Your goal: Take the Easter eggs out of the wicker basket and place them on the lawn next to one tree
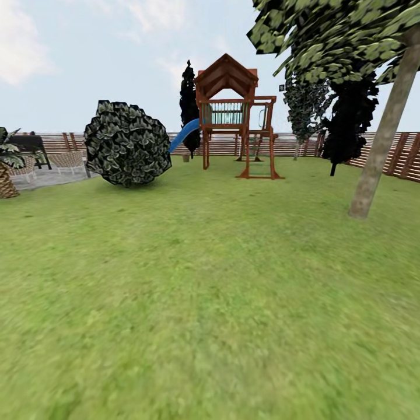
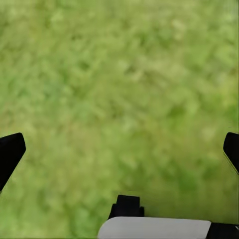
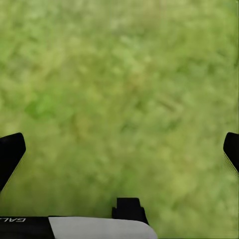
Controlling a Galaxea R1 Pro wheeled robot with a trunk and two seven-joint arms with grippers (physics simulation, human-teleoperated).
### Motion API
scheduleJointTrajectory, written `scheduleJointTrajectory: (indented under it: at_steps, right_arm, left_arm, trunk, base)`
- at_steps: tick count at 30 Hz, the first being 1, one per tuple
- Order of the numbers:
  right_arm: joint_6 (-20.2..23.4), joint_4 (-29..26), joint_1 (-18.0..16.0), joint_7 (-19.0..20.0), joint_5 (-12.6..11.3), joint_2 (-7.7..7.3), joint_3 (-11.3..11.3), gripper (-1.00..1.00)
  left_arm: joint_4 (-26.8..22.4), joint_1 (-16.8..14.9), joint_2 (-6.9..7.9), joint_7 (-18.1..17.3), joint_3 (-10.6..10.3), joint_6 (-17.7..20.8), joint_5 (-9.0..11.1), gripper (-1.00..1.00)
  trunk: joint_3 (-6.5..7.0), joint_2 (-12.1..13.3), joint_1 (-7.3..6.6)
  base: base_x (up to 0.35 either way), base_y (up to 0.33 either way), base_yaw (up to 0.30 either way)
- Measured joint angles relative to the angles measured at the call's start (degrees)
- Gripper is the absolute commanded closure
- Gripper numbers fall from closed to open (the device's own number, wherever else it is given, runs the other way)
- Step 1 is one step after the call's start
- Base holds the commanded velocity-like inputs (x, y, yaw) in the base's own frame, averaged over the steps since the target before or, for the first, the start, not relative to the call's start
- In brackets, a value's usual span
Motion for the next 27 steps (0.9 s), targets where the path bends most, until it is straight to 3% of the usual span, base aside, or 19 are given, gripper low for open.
scheduleJointTrajectory:
  at_steps: [27]
  right_arm:
    - [0.0,-0.1,0.0,0.0,0.0,-0.01,0.0,-1.00]
  left_arm:
    - [0.1,0.0,-0.36,0.0,0.0,0.0,-0.4,-1.00]
  trunk:
    - [0.00,0.0,0.00]
  base:
    - [0.335,0.000,0.000]
